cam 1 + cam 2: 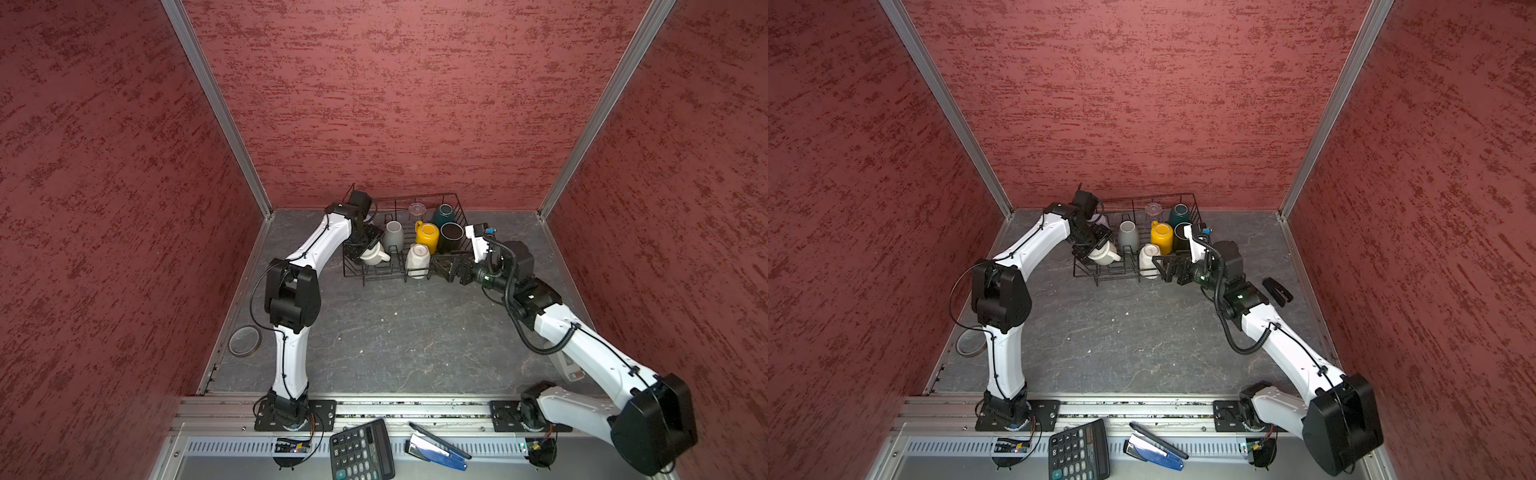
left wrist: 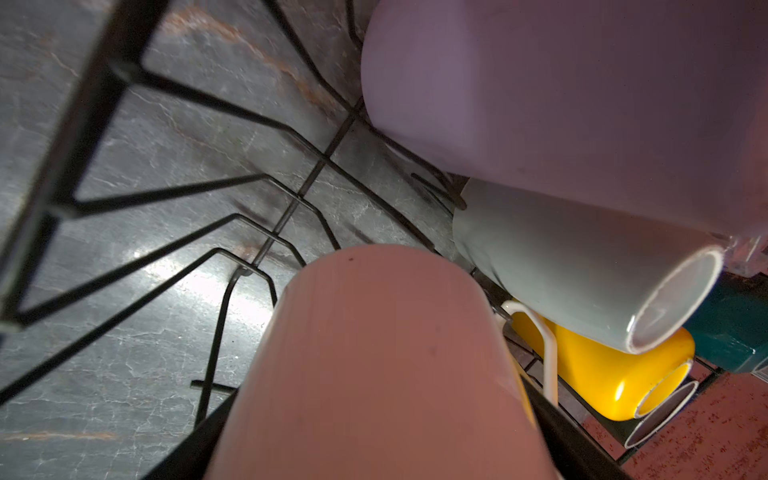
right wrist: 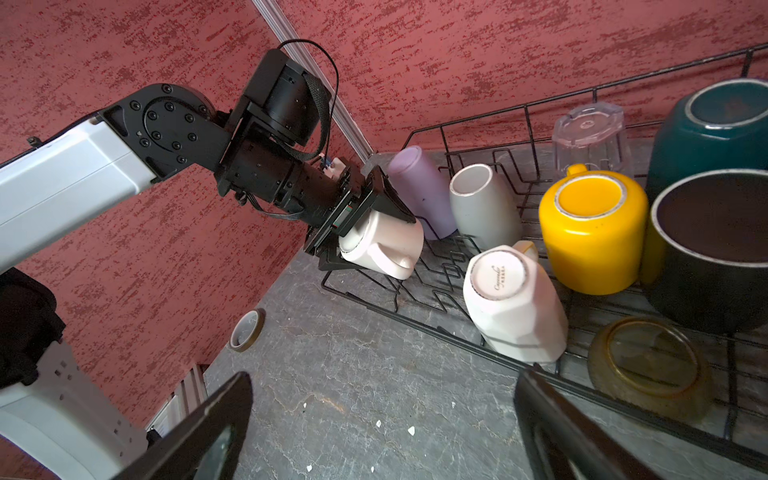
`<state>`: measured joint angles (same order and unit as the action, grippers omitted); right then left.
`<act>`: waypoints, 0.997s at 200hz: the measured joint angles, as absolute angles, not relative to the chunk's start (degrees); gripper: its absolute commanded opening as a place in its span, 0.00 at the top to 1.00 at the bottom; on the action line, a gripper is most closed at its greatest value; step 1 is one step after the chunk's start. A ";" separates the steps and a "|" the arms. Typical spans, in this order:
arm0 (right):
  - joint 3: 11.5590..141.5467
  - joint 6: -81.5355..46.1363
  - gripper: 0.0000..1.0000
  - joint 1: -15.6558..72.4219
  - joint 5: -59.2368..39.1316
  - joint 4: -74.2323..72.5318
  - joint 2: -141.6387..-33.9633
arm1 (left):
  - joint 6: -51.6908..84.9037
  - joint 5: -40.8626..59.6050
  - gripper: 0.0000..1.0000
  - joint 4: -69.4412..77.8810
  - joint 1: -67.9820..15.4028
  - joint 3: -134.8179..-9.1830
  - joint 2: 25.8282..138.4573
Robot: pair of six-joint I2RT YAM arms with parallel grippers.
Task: Load the cups into the dish rack
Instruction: 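Lower the red-lined white mug upside down into the rack with the left gripper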
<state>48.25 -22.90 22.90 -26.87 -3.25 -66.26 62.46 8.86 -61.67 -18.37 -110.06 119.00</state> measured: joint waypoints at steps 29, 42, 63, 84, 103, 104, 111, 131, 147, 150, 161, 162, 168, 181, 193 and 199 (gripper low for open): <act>48.25 -22.92 0.01 22.61 -26.94 -3.27 -66.28 | 62.85 8.45 1.00 -61.56 -18.15 -109.71 119.00; 48.25 -22.92 0.01 22.59 -27.00 -3.31 -66.28 | 63.20 8.47 1.00 -61.06 -18.02 -109.23 119.00; 48.25 -22.96 0.01 22.50 -27.24 -3.60 -66.32 | 63.61 8.51 0.92 -59.09 -17.89 -107.59 119.00; 48.25 -23.11 0.01 22.41 -27.46 -3.64 -66.37 | 63.81 8.73 0.66 -57.08 -17.72 -106.08 119.00; 48.25 -23.18 0.01 22.35 -27.70 -3.68 -66.48 | 63.92 8.95 0.47 -55.68 -17.56 -105.06 119.00; 48.25 -23.20 0.01 22.35 -27.73 -3.68 -66.50 | 63.94 8.97 0.46 -55.61 -17.54 -104.99 119.00; 48.25 -23.33 0.01 22.33 -27.86 -3.70 -66.52 | 64.05 9.02 0.39 -55.27 -17.52 -104.79 119.00; 48.25 -23.62 0.01 22.28 -28.14 -3.90 -66.70 | 64.20 9.30 0.22 -55.00 -17.39 -104.62 119.00; 48.25 -23.79 0.01 22.28 -28.38 -4.29 -66.92 | 64.27 9.45 0.16 -54.85 -17.34 -104.51 119.00; 48.25 -23.81 0.01 22.26 -28.45 -4.40 -66.98 | 64.27 9.50 0.15 -54.81 -17.34 -104.49 119.00; 48.25 -23.83 0.01 22.24 -28.53 -4.62 -67.11 | 64.27 9.58 0.12 -54.59 -17.34 -104.33 119.00; 48.25 -23.86 0.01 22.24 -28.53 -4.62 -67.13 | 64.27 9.58 0.11 -54.57 -17.34 -104.33 119.00; 48.25 -23.99 0.01 22.22 -28.64 -4.67 -67.20 | 64.29 9.72 0.10 -54.35 -17.34 -104.18 119.00; 48.25 -24.08 0.01 22.17 -28.91 -4.84 -67.37 | 64.29 10.07 0.06 -53.67 -17.30 -103.74 119.00; 48.25 -24.18 0.01 22.11 -29.06 -4.86 -67.46 | 64.49 10.57 0.01 -53.36 -17.28 -103.20 118.93; 48.25 -24.21 0.01 22.04 -29.15 -4.86 -67.48 | 64.55 10.72 0.00 -53.52 -17.28 -102.98 118.91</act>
